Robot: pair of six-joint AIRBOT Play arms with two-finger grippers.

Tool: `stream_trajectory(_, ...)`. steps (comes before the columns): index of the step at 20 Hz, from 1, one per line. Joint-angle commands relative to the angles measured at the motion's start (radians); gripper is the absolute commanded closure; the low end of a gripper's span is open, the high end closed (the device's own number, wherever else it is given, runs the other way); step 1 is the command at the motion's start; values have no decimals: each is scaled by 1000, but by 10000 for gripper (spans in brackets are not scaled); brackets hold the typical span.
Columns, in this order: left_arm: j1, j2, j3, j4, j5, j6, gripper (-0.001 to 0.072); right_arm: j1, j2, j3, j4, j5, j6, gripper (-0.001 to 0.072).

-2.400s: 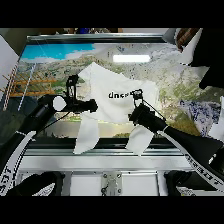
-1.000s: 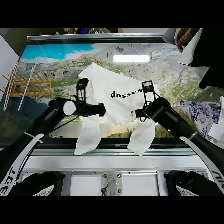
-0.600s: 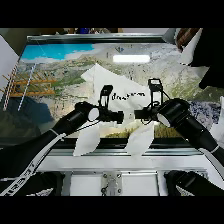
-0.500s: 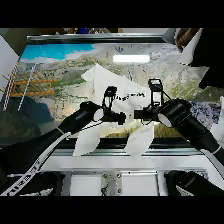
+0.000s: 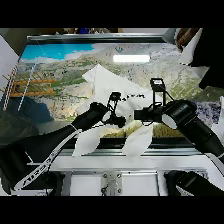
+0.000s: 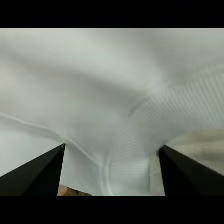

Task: Fold the clothes and pants, and hang the long-sleeved shirts on hangers.

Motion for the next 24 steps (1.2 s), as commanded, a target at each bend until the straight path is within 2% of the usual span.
stream_trajectory(1, 30, -10, -5, 60, -24, -36, 90, -1, 10, 1, 1, -3, 1, 680)
stream_trajectory(3, 57, 4, -2, 111, -37, -76, 91, -1, 10, 1, 1, -3, 1, 679)
stream_trajectory(4, 72, 13, -2, 109, -34, -76, 193, -1, 10, 1, 1, -3, 1, 680)
stream_trajectory(5, 86, 23, -2, 109, -28, -75, 399, -1, 10, 1, 1, -3, 1, 679)
stream_trajectory(6, 89, 30, -2, 108, -14, -75, 498, -1, 10, 1, 1, -3, 1, 679)
stream_trajectory(7, 89, 40, -2, 109, -3, -70, 695, -1, 10, 1, 1, -3, 1, 679)
stream_trajectory(9, 89, 77, 17, 108, -19, -50, 690, -13, 10, 6, 0, 2, -1, 680)
stream_trajectory(11, 93, 155, 120, 108, -110, 50, 690, -69, 4, 84, 0, 62, -79, 680)
stream_trajectory(13, 98, 250, 277, 99, -215, 125, 690, -136, -12, 257, 0, 182, -176, 680)
stream_trajectory(16, 65, 372, 507, 100, -302, 171, 690, -171, -45, 576, 0, 330, -262, 680)
stream_trajectory(20, -29, 469, 675, 101, -335, 196, 690, -135, -59, 837, 5, 463, -260, 680)
stream_trajectory(24, -113, 475, 752, 101, -517, 193, 690, -95, -38, 873, 108, 613, -231, 680)
